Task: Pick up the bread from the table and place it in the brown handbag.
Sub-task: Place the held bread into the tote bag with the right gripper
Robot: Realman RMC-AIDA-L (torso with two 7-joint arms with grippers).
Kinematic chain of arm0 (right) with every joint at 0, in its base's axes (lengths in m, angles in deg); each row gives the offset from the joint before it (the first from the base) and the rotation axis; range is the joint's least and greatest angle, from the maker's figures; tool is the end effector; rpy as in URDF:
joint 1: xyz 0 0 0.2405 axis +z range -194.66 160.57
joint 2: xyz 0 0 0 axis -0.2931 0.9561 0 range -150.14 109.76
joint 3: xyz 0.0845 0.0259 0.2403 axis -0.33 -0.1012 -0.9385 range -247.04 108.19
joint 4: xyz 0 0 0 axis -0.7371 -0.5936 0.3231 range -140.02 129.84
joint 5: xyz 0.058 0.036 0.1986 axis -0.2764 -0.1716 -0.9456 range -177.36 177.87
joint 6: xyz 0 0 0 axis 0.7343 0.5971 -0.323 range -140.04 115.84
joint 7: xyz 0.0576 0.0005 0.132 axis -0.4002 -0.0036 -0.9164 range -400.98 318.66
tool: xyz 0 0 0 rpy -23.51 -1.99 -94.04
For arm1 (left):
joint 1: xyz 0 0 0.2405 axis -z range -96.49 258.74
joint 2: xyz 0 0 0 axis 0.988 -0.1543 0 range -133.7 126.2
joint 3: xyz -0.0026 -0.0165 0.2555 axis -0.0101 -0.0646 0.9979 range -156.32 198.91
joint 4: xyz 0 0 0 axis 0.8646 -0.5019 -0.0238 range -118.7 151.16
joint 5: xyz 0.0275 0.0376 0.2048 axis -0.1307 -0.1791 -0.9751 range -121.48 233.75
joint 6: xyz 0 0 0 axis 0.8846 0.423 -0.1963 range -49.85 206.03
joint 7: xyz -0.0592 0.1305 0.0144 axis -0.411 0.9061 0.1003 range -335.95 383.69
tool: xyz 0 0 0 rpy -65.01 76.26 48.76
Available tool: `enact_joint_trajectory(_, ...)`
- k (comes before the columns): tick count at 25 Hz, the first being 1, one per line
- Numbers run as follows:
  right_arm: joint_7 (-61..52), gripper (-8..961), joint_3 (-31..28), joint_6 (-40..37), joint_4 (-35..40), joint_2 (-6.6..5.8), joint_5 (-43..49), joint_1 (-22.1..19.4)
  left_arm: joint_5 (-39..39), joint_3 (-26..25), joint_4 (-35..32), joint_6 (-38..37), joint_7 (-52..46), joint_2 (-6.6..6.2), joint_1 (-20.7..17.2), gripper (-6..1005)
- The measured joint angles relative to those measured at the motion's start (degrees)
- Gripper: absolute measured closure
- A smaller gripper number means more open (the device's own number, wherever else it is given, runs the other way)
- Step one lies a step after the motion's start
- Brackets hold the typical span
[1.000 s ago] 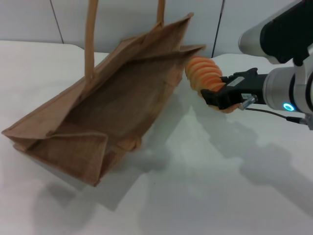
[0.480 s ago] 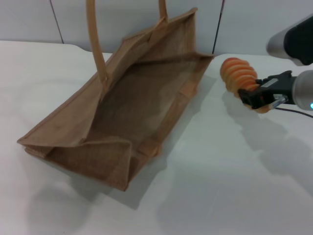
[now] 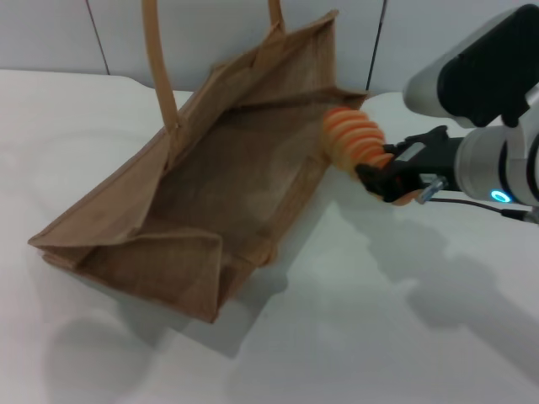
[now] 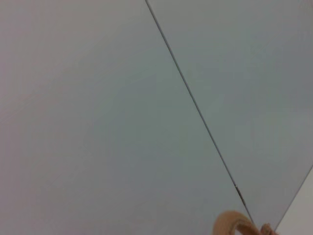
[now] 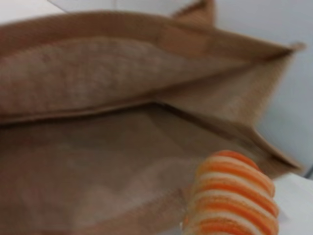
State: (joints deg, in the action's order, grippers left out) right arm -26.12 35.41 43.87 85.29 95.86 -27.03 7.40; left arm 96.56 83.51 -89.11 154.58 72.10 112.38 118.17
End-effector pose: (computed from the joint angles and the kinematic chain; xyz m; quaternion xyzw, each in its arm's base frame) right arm 0.1329 0.3544 -0.0321 -0.9147 0.2328 -0.0306 0.3291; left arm -0.0601 0.3901 0.1490 -0.8961 -0.0537 -0.0603 0.4365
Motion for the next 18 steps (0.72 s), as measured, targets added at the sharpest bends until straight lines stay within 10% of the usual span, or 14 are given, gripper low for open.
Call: enact_joint_trajectory(18, 0.96, 597, 5.22, -6.82, -9.7, 0.03, -7.74, 7.13, 0.88, 7.89, -0.22, -2.57, -2.89, 0.11, 1.98, 878)
